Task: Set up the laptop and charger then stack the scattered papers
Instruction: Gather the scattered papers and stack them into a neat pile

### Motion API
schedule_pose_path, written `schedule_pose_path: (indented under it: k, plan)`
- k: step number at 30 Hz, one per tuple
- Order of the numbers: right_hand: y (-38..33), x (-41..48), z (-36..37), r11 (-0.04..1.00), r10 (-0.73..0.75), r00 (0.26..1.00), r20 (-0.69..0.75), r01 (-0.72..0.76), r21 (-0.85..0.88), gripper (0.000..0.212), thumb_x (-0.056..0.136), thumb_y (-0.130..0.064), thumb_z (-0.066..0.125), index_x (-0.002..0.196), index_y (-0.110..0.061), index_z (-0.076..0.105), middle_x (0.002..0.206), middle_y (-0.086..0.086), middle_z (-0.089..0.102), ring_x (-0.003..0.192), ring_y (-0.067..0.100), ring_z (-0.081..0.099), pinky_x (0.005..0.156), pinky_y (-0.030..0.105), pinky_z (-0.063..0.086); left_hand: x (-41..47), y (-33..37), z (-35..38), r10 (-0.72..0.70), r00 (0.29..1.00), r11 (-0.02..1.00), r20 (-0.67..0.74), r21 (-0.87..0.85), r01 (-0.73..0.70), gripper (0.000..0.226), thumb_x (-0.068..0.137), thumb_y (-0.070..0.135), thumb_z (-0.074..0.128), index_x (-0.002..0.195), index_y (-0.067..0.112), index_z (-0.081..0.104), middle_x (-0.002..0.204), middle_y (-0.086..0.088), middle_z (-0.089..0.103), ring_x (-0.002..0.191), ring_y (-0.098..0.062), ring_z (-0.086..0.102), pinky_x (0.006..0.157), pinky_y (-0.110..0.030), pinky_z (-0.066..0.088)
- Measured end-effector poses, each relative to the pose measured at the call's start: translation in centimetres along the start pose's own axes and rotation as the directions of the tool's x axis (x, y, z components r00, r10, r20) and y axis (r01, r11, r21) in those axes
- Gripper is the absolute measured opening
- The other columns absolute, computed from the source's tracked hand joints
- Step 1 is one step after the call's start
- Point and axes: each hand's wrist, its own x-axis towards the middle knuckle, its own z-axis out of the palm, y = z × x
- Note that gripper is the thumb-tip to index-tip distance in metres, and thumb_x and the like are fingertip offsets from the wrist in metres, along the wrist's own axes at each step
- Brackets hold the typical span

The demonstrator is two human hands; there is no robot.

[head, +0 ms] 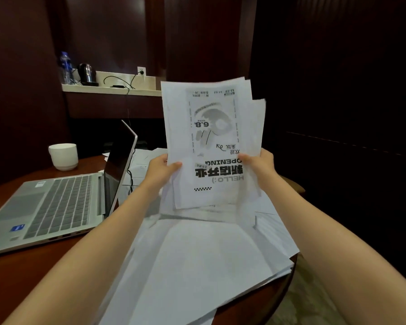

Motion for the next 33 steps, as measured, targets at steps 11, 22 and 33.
schedule_pose_path:
  k: [11,22,33]
  plan:
    - [-0.2,0.6,1.9,0.993,-0.121,0.992,-0.028,0.121,-0.007,0.043,0.088,-0.015,0.064,0.125,-0.007,0.044,0.117,0.009,0.059,0.102,0.023,0.058,0.087,0.035,0.048,0.1,0.8,0.2,0.054,0.971,0.982,-0.233,-0.167,-0.094,0.028,0.096,0.018,0.049,0.123,0.008,0.052,0.111,0.002,0.057,0.105,-0.016,0.054,0.085,-0.026,0.04]
    - [0.4,0.0,3.6,0.997,-0.071,0.997,0.024,0.072,-0.028,0.039,0.099,-0.021,0.046,0.134,-0.01,0.034,0.13,0.007,0.052,0.115,0.022,0.052,0.086,0.032,0.042,0.5,1.8,0.0,0.036,0.977,0.998,-0.209,-0.047,-0.047,0.047,0.093,0.033,0.052,0.133,0.012,0.039,0.131,-0.001,0.052,0.117,-0.017,0.049,0.086,-0.025,0.034]
    - [1.5,-0.4,5.2,0.985,-0.047,0.993,0.111,0.064,-0.162,0.044,0.097,-0.012,0.047,0.136,-0.009,0.029,0.133,0.008,0.048,0.122,0.025,0.048,0.096,0.035,0.041,0.3,0.7,0.2,-0.022,0.959,0.992,-0.283,-0.124,-0.014,0.031,0.097,0.014,0.048,0.127,0.009,0.053,0.124,-0.007,0.059,0.11,-0.02,0.054,0.088,-0.028,0.041]
